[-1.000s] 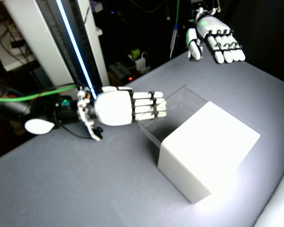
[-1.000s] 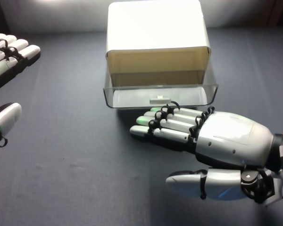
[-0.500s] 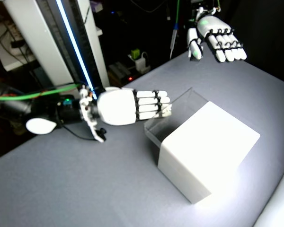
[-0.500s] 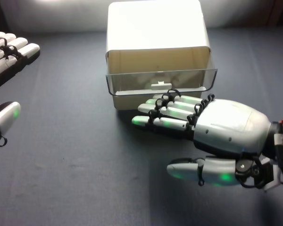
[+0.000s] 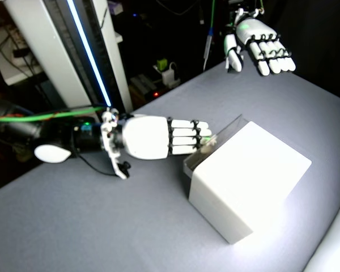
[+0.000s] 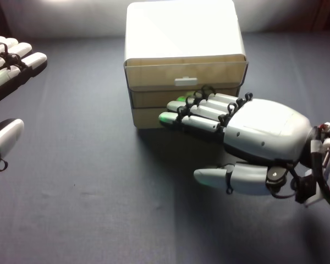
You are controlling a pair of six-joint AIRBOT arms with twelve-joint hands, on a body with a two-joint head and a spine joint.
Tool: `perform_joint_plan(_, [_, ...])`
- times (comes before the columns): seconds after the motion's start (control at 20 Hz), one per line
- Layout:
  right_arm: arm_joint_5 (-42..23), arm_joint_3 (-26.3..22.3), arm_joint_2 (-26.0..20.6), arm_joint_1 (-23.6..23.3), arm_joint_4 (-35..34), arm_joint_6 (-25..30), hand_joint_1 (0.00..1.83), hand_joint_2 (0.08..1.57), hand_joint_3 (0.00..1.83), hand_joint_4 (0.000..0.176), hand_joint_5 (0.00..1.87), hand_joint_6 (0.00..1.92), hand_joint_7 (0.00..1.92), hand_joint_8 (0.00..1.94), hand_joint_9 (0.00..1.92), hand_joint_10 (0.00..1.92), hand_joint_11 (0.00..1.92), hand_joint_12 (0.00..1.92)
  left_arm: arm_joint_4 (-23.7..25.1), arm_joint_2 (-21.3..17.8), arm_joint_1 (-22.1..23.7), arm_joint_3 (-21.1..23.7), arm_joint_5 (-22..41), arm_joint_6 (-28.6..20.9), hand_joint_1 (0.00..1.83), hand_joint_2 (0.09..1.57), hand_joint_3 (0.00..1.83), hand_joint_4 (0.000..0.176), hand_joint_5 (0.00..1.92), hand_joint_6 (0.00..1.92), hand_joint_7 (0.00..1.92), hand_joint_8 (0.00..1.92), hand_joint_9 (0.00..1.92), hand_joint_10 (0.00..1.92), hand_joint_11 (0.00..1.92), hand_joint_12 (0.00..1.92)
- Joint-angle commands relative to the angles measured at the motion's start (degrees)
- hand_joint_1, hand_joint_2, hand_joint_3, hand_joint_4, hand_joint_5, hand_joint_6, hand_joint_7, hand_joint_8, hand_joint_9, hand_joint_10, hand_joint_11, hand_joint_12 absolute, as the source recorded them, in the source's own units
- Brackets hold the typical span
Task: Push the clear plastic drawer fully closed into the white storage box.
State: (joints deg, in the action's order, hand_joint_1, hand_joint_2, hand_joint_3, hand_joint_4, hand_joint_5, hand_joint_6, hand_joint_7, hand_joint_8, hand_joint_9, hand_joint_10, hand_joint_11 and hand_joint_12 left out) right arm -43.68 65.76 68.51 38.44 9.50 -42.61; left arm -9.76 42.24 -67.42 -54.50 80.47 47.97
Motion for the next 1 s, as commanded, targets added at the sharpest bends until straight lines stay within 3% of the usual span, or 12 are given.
perform_joint_plan(0.0, [-6.8, 0.1, 0.0, -1.1, -1.6, -0.7, 0.40, 1.40, 0.00, 0.000, 0.05, 0.00, 0.00, 0.00, 0.00, 0.00, 0.00, 0.00, -1.0, -0.1, 0.4, -0.2, 7.2, 0.0, 0.21, 1.57, 0.32, 0.000, 0.05, 0.00, 0.00, 0.00, 0.00, 0.00, 0.00, 0.00])
perform_joint_plan(0.25, [-6.5, 1.3, 0.2, -1.3, -5.9, -3.0, 0.28, 1.41, 0.00, 0.000, 0.00, 0.00, 0.00, 0.00, 0.00, 0.00, 0.00, 0.00, -1.0, 0.0, 0.4, -0.2, 7.2, 0.0, 0.21, 1.57, 0.34, 0.000, 0.06, 0.01, 0.00, 0.00, 0.00, 0.00, 0.00, 0.00])
perform_joint_plan(0.5, [-6.5, 1.4, 0.1, -1.3, -7.6, -3.9, 0.31, 1.43, 0.00, 0.000, 0.00, 0.00, 0.00, 0.00, 0.00, 0.00, 0.00, 0.00, -1.0, 0.0, 0.4, -0.2, 7.3, 0.0, 0.24, 1.57, 0.33, 0.000, 0.06, 0.00, 0.00, 0.00, 0.00, 0.00, 0.00, 0.00])
perform_joint_plan(0.65, [-8.1, 1.0, 0.1, -1.3, -6.0, -0.4, 0.36, 1.40, 0.00, 0.000, 0.16, 0.03, 0.25, 0.04, 0.28, 0.06, 0.00, 1.12, -1.1, 0.0, 0.4, -0.2, 7.4, 0.0, 0.22, 1.57, 0.30, 0.000, 0.07, 0.00, 0.00, 0.00, 0.00, 0.00, 0.00, 0.00])
perform_joint_plan(0.7, [-9.0, 1.0, 0.1, -1.3, -5.6, 0.9, 0.37, 1.41, 0.00, 0.000, 0.21, 0.03, 0.29, 0.02, 0.32, 0.05, 0.00, 1.18, -1.2, 0.0, 0.4, -0.2, 7.4, 0.0, 0.23, 1.57, 0.30, 0.000, 0.06, 0.00, 0.00, 0.00, 0.00, 0.00, 0.00, 0.00])
perform_joint_plan(0.8, [-10.8, 0.0, -0.9, -1.2, -4.5, 2.3, 0.46, 1.40, 0.00, 0.000, 0.36, 0.05, 0.48, 0.04, 0.51, 0.12, 0.02, 1.54, -1.3, 0.0, 0.3, -0.2, 7.5, 0.0, 0.27, 1.57, 0.29, 0.000, 0.05, 0.00, 0.00, 0.00, 0.00, 0.00, 0.00, 0.00])
perform_joint_plan(0.95, [-13.8, -1.9, -3.0, -0.9, -3.6, 2.7, 0.47, 1.41, 0.00, 0.000, 0.48, 0.03, 0.60, 0.00, 0.55, 0.24, 0.08, 1.56, -1.5, 0.0, 0.1, -0.1, 7.8, 0.0, 0.23, 1.57, 0.28, 0.000, 0.04, 0.00, 0.00, 0.00, 0.00, 0.00, 0.00, 0.00])
